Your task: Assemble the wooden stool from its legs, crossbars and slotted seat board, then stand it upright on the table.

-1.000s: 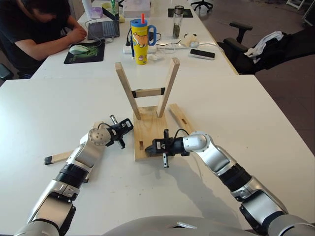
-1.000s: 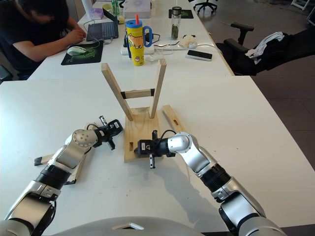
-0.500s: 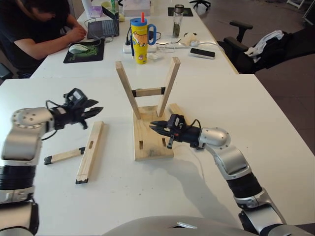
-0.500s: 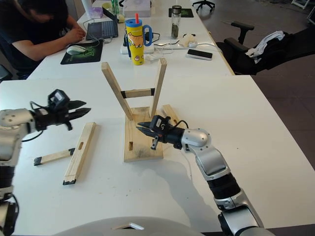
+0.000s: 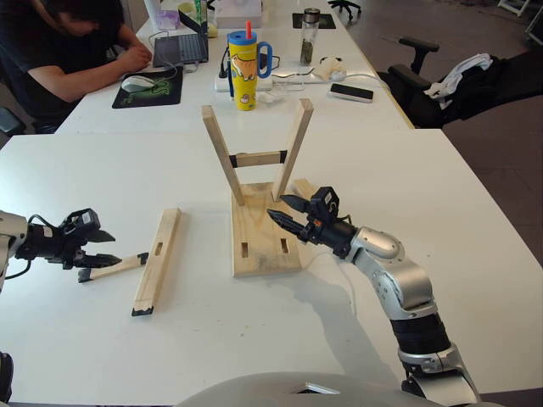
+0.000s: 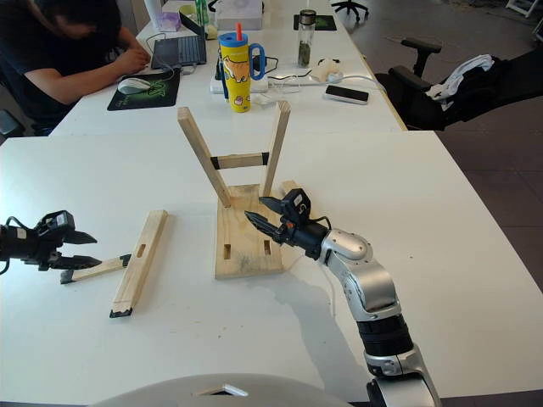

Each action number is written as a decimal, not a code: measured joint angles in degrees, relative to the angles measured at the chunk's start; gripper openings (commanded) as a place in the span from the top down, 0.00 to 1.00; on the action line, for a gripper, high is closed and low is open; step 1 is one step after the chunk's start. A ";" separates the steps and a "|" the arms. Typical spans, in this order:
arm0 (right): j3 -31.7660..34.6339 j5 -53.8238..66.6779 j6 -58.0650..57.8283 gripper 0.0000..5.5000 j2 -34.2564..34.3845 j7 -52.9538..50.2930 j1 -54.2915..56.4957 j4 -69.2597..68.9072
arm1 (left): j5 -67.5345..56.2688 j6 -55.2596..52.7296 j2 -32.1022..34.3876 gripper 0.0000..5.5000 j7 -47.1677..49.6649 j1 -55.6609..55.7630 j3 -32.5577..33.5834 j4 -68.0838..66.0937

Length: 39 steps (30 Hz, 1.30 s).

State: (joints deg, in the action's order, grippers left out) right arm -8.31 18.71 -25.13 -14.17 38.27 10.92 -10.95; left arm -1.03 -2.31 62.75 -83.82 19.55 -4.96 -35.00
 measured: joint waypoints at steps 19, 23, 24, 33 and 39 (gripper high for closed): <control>0.42 0.34 -0.06 0.57 0.54 -0.95 0.93 1.52 | 9.32 11.59 -1.75 0.45 0.94 6.05 -6.41 -15.95; 0.45 0.35 -0.15 0.57 0.66 -1.03 1.47 1.71 | 10.85 14.36 -1.71 0.56 2.27 6.48 -7.87 -17.49; 0.48 0.35 -0.16 0.57 0.67 -1.04 1.72 1.82 | 11.27 14.87 -1.71 0.57 2.29 6.53 -8.19 -17.50; 0.32 -0.20 -0.17 0.57 0.79 -1.86 3.24 2.98 | 10.13 15.99 -3.67 0.76 8.07 6.51 -5.89 -17.96; 0.37 -0.33 -0.09 0.57 1.14 -3.70 3.35 4.46 | 7.42 17.32 -6.62 0.76 11.69 6.17 -3.54 -17.53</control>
State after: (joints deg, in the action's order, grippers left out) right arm -7.95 18.38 -25.22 -13.04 34.57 14.27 -6.49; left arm 6.40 15.00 56.13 -72.14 25.72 -8.50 -52.53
